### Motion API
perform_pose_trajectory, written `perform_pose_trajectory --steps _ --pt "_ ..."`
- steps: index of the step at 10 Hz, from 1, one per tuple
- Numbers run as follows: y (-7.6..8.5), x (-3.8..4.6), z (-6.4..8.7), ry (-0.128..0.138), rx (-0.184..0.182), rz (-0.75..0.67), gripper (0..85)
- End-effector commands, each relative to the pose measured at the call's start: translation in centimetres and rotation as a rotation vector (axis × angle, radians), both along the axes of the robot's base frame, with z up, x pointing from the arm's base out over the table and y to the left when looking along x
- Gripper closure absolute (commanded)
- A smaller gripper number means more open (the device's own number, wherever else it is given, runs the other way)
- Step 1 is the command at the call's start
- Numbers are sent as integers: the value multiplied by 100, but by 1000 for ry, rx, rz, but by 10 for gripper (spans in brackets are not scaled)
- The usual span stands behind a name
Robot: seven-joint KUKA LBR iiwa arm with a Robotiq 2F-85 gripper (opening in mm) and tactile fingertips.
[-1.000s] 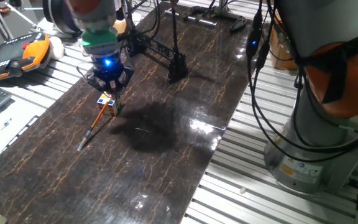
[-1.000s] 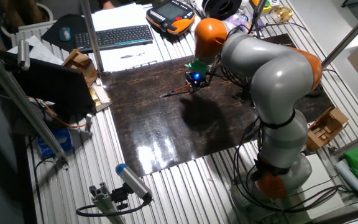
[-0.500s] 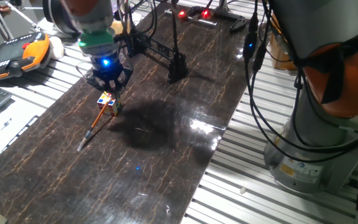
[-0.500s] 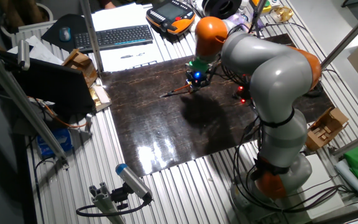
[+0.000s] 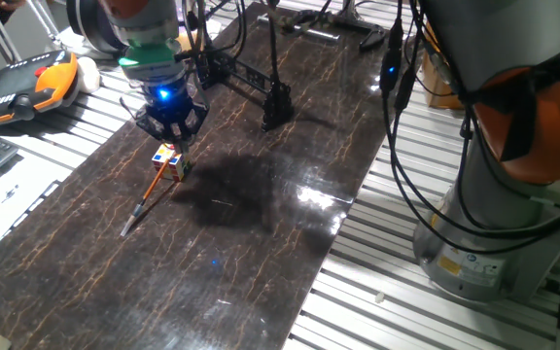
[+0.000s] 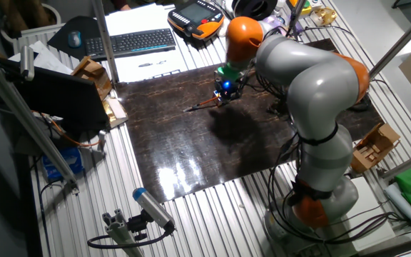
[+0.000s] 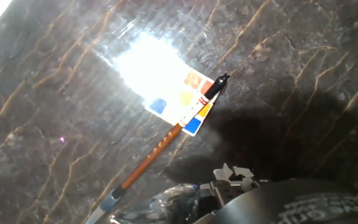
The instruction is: Place the brush on the pen rack
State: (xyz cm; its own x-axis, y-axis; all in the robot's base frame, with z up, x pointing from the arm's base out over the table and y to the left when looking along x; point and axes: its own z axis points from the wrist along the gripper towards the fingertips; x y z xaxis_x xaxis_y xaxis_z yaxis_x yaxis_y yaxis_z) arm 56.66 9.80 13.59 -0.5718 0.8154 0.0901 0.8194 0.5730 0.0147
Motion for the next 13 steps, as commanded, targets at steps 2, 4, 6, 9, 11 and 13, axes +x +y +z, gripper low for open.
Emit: perform_pose_trajectory --steps 2,4,6,9,11,13 --pt "1 0 0 7 3 -10 843" --pt "-17 -3 -1 3 11 -35 843" --pt "27 24 -12 -26 23 -111 830" --pt "211 57 -18 -13 -10 -165 393" --pt "231 136 -78 -18 10 -211 357" --pt "288 238 -151 -23 26 -265 357"
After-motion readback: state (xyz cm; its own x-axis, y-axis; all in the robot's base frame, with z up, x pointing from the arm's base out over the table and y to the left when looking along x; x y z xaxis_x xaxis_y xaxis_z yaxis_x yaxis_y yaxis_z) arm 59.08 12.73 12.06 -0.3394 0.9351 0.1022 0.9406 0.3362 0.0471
